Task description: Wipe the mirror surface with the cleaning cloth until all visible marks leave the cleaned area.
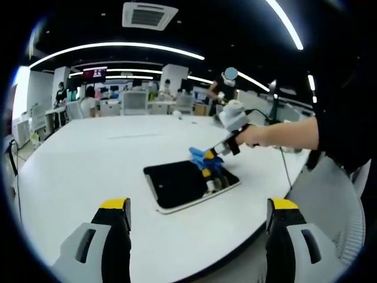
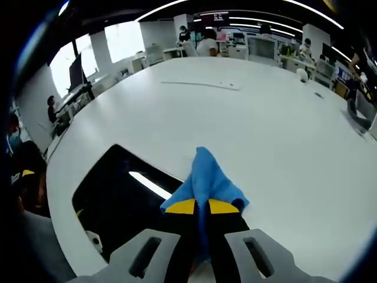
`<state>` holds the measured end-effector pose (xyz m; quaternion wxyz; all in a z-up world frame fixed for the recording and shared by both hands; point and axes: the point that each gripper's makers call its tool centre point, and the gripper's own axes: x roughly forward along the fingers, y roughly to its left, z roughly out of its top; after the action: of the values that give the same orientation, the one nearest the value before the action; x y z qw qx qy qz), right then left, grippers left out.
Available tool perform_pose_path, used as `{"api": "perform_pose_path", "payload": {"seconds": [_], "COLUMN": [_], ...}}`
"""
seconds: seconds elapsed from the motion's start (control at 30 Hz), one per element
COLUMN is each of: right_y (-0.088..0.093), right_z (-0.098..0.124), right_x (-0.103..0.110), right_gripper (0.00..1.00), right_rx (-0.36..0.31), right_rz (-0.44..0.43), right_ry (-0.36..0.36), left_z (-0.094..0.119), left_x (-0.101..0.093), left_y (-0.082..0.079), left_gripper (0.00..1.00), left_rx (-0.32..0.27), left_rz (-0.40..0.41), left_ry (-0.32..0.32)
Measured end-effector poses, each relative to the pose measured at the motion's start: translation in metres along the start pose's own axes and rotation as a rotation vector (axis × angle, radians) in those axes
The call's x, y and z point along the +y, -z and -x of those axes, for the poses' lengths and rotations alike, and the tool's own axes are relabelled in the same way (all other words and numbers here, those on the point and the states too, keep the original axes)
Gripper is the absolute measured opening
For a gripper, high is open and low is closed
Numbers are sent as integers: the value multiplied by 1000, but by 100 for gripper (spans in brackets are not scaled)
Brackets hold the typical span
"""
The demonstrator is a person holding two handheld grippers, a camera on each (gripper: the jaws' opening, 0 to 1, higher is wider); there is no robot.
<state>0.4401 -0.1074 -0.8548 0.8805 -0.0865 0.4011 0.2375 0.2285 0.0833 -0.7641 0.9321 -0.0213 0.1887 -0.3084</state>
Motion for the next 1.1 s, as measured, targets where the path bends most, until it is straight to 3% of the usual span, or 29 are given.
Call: {"api": "perform_pose_path", "payload": {"seconds": [0.2, 0.3, 0.63, 0.93, 1.1], "right_y": [-2, -7, -13, -22, -8], "right_z": [-1, -4, 3, 46, 83], "right_x": [-1, -4, -15, -39, -40], "right_gripper": [1, 0, 0, 0, 0], "right_rx": [-10, -35, -67, -105, -109], "right_rz": [26, 78, 84, 45, 39], "right_ry": [9, 59, 102, 102, 119], "left_z": [0, -1, -1, -1, 0], "left_x": [0, 0, 1, 1, 1], "left_y": [0, 2, 3, 2, 1], "left_gripper": [96, 96, 96, 96, 95], "left_rx": [0, 17, 22, 16, 6], "left_rz": [3, 0, 3, 10, 9], "left_ry": [-3, 1, -4, -9, -7]}}
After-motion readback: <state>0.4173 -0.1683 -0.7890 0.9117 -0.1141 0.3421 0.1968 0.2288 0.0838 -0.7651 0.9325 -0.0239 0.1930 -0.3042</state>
